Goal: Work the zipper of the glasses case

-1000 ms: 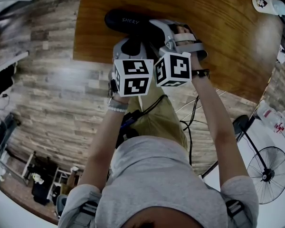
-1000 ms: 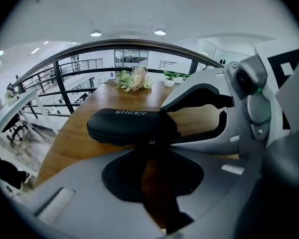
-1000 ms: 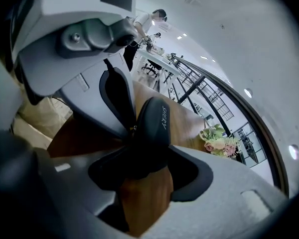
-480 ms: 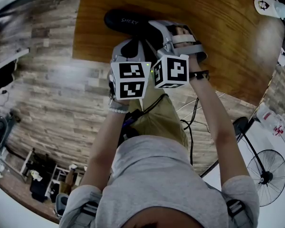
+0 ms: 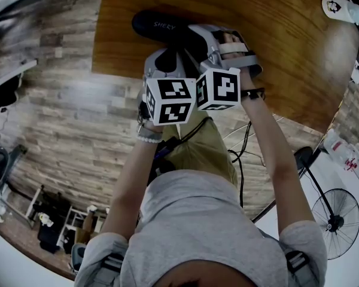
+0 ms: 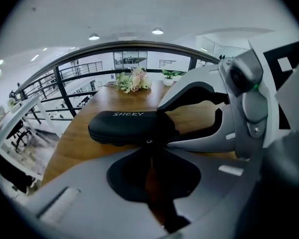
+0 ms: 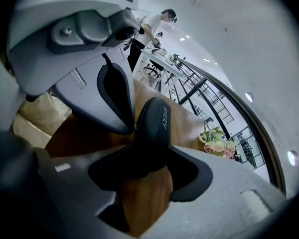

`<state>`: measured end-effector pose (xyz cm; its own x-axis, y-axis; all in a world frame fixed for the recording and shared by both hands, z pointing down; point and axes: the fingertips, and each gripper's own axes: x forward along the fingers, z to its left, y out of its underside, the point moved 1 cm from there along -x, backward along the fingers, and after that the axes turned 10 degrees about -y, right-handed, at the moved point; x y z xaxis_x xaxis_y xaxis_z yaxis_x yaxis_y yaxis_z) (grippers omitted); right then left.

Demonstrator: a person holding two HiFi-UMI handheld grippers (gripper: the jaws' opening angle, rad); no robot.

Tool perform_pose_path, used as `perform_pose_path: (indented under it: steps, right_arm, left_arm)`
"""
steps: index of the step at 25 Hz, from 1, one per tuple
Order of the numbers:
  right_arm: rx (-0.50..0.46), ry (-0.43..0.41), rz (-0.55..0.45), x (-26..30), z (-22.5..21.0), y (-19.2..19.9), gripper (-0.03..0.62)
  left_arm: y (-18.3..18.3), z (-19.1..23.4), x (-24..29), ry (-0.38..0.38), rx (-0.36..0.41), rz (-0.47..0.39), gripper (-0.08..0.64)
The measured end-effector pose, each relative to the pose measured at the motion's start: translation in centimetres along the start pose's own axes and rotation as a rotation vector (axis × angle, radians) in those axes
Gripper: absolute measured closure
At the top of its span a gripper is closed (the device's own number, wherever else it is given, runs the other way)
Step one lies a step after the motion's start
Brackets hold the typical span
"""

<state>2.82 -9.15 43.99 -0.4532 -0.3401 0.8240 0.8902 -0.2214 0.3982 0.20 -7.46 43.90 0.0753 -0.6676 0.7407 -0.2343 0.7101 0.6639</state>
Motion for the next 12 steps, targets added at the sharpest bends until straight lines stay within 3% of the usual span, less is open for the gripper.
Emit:
perform_pose_path:
  steps: [5,12]
  right_arm:
    - [0.010,-0.006,-0.021,-0.01,-0.06,-0.03,0.373]
    - [0.008,-0.025,-0.041,-0.17,-0.09,-0.18,0.376]
  left_arm:
    - [0.30,-0.56,0.41,0.029,-0.035,0.002,0.465]
    - [0.06,-0.43,0.75,0.025,-0.070,0.001,0.467]
